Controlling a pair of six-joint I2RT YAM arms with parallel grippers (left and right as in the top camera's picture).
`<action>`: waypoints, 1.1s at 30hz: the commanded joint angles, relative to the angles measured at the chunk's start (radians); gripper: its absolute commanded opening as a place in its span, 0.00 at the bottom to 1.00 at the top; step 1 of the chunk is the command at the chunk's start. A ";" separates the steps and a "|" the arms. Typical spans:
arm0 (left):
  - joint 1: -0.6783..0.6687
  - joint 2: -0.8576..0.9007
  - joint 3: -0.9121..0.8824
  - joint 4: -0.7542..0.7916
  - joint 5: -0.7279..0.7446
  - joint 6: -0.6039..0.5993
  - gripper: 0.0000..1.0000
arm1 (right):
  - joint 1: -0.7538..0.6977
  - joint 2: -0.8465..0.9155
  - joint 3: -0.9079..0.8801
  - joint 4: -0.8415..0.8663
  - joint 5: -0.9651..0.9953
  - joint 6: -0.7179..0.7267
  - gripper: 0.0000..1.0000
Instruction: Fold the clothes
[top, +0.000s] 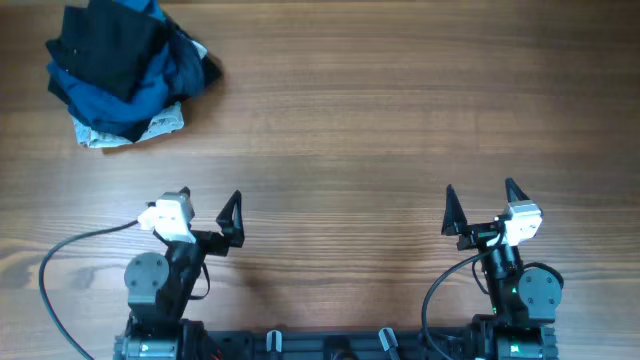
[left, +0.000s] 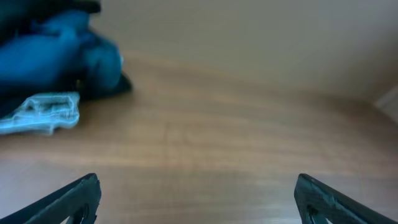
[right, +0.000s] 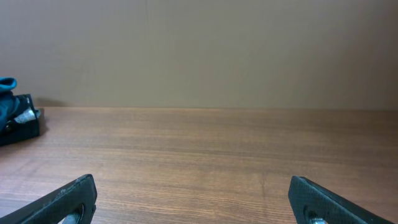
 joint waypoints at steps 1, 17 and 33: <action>0.026 -0.060 -0.050 0.068 0.071 0.145 1.00 | 0.004 -0.011 -0.001 0.004 -0.012 -0.007 1.00; 0.047 -0.146 -0.109 0.102 0.058 0.211 1.00 | 0.004 -0.011 -0.001 0.004 -0.012 -0.007 1.00; 0.063 -0.204 -0.109 0.025 -0.148 0.018 1.00 | 0.004 -0.011 -0.001 0.004 -0.012 -0.007 0.99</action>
